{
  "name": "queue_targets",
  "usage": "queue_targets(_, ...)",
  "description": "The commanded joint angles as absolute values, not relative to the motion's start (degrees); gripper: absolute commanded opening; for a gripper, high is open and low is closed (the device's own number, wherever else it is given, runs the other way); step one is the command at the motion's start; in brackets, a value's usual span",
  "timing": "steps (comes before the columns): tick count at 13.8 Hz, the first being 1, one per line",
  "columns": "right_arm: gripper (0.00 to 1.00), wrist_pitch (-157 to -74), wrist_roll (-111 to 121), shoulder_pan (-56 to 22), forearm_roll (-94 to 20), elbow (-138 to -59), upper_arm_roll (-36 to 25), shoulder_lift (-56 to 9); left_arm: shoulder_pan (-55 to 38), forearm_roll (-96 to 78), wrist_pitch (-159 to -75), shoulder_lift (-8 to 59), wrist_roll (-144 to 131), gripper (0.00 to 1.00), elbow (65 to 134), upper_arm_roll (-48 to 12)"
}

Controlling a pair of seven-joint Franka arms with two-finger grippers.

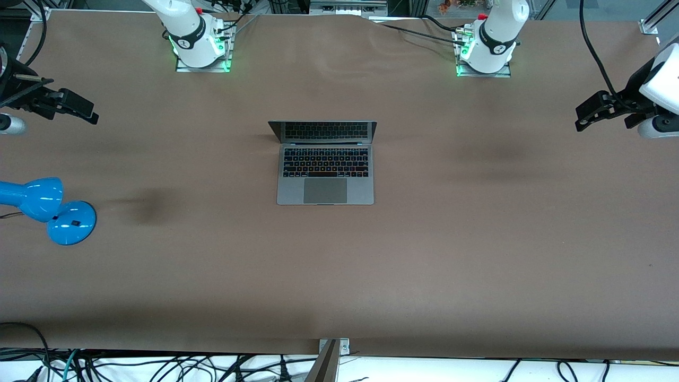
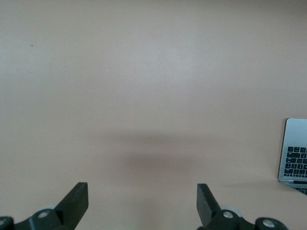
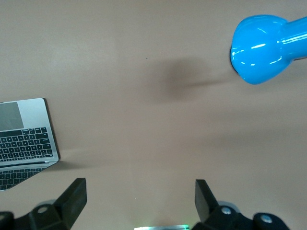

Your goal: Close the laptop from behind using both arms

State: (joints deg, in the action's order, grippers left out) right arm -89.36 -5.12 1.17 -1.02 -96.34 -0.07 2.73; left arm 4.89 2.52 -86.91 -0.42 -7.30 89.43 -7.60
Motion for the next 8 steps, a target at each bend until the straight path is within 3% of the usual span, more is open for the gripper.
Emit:
queue_targets(1, 1.00, -88.8, -4.0, 0.9, -2.0, -95.9, -0.6, 2.8, 6.3, 1.3, -86.7, -1.1, -5.8, 1.00, 89.8, -7.6)
queue_targets(8, 1.00, -88.7, -4.0, 0.9, -2.0, -95.9, -0.6, 2.7, 7.2, 1.6, -87.4, -0.1, -5.5, 1.00, 89.3, -7.7)
